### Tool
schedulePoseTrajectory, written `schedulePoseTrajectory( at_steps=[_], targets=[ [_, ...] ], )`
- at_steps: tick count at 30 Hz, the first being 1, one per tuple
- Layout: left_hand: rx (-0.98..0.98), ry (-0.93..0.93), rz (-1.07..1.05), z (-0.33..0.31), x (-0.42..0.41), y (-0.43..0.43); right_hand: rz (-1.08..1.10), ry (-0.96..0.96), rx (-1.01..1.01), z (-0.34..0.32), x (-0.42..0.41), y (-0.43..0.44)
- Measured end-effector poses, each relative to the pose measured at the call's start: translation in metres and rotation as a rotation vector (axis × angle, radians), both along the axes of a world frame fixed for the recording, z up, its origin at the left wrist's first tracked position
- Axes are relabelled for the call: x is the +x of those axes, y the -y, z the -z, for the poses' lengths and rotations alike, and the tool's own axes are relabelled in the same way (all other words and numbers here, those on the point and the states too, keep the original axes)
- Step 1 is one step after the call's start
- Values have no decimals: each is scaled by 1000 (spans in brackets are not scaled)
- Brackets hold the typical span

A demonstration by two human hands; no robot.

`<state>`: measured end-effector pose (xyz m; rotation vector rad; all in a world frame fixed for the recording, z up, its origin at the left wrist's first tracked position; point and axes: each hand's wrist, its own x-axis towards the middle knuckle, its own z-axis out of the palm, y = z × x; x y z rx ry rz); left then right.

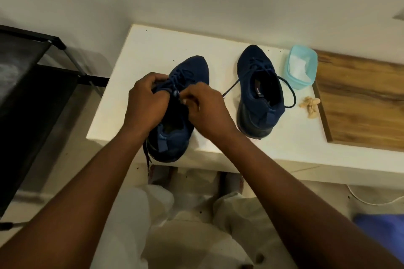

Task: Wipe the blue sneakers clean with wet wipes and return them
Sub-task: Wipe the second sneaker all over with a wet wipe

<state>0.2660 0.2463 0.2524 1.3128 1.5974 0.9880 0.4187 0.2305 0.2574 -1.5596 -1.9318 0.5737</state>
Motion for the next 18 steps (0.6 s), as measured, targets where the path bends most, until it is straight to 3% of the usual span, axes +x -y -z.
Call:
schedulePoseTrajectory(
  at_steps=[3, 7, 9, 13, 18],
  targets=[
    [-34, 50, 17, 1, -4, -1, -168, 59, -105, -6, 20, 23],
    [-76, 85, 71, -1, -1, -5, 191, 109, -79, 17, 33, -21],
    [-85, 86, 88, -1, 1, -6, 234, 125, -23, 27, 19, -27],
    [-85, 136, 46, -4, -6, -7, 113, 25, -45, 20, 5, -8],
    [-97, 241, 33, -7, -12, -8, -170, -131, -318, -7, 28, 5]
  ],
)
